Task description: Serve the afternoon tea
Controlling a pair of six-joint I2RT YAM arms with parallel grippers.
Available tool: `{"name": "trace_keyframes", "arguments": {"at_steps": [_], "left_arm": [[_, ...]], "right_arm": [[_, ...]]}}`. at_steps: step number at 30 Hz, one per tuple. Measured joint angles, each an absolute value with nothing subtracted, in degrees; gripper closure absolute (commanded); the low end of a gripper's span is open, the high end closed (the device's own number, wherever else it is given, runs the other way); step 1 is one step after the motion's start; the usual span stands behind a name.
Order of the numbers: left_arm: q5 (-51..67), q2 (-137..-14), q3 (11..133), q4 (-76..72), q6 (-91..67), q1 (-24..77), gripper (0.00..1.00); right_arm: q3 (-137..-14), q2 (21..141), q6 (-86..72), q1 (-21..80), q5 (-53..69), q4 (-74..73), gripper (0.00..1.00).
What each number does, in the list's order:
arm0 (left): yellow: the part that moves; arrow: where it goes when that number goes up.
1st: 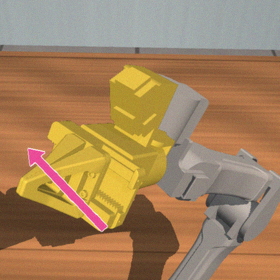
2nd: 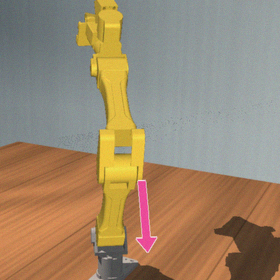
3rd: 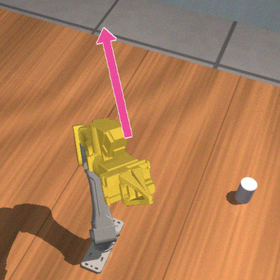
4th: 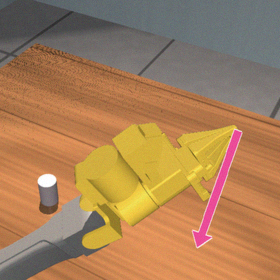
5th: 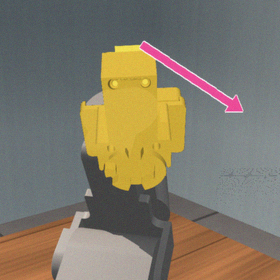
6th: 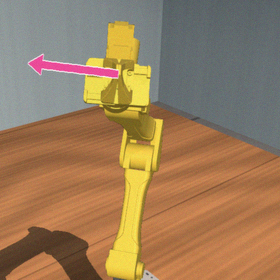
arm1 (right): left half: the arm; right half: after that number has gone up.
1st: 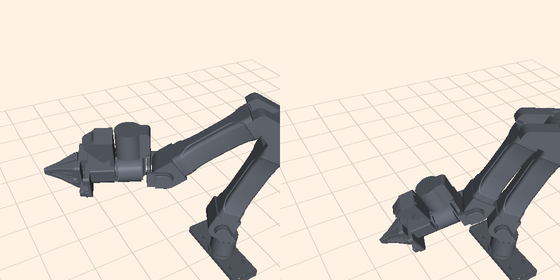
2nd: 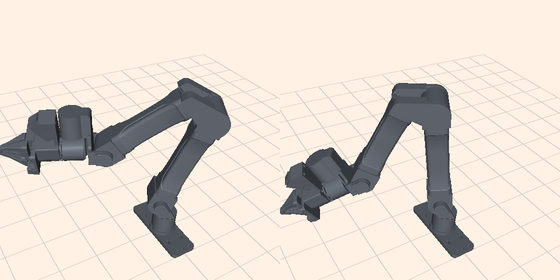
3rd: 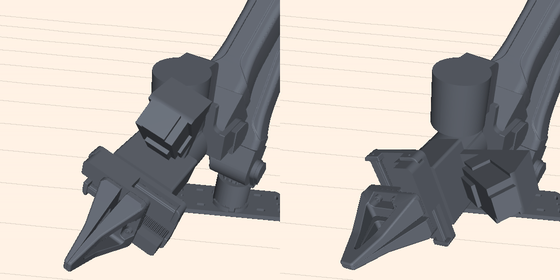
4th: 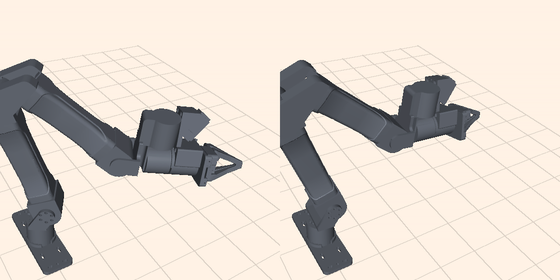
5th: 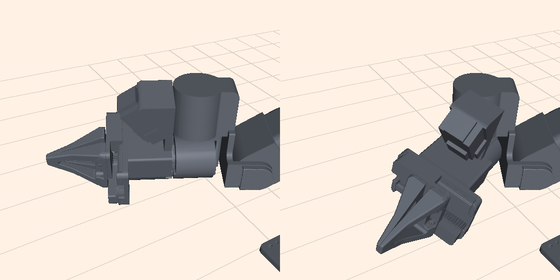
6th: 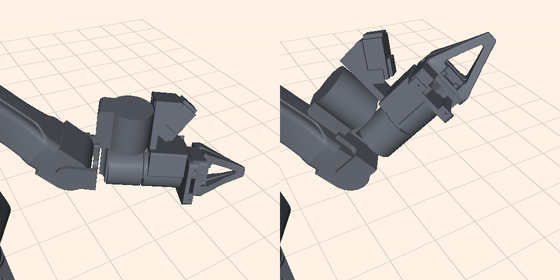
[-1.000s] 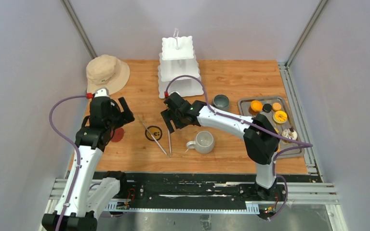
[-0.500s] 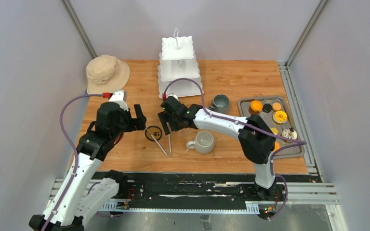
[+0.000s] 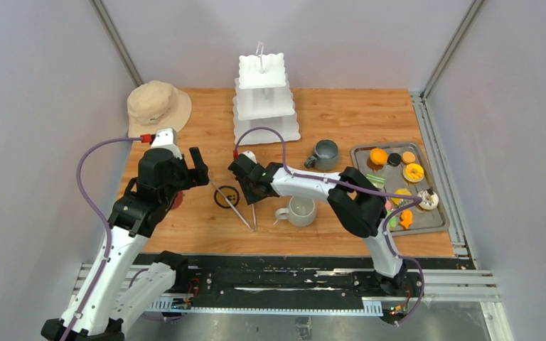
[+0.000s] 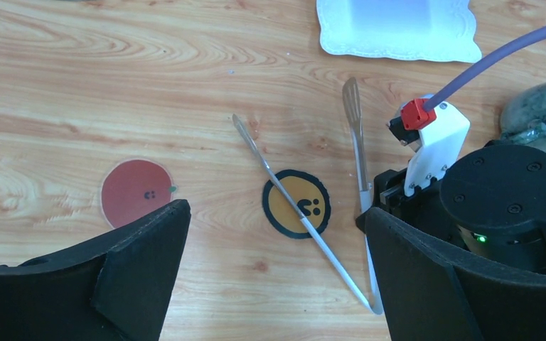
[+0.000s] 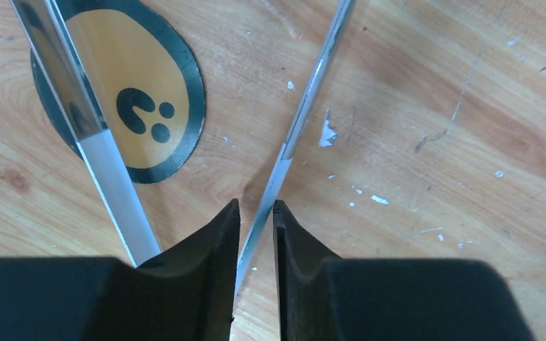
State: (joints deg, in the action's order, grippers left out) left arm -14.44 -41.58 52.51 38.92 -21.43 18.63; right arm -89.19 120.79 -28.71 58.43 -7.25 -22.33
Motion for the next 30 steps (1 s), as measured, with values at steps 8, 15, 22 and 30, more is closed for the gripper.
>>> {"name": "trace_keyframes", "arguments": {"at_steps": [8,15,22,30], "left_arm": [[-14.76,-42.11,52.51,38.92,-21.52,18.63,0.02],[-14.76,-42.11,52.51,39.16,-21.52,18.63,0.02],[-14.79,-42.11,52.51,39.18,-21.58,18.63,0.02],[-14.92,-42.09,52.51,39.16,-21.61,18.63,0.02]], "right_arm": [[-89.43,120.79,-25.47,58.41,-11.46,-22.59,0.98],[-92.03,120.95,-18.24,57.19,-12.34,-22.48,0.75],[-92.16,120.40,-14.31,53.87,-9.91,-20.38,0.27],[-81.89,111.83,-10.39,53.36,-1.37,-14.52,0.17]]}}
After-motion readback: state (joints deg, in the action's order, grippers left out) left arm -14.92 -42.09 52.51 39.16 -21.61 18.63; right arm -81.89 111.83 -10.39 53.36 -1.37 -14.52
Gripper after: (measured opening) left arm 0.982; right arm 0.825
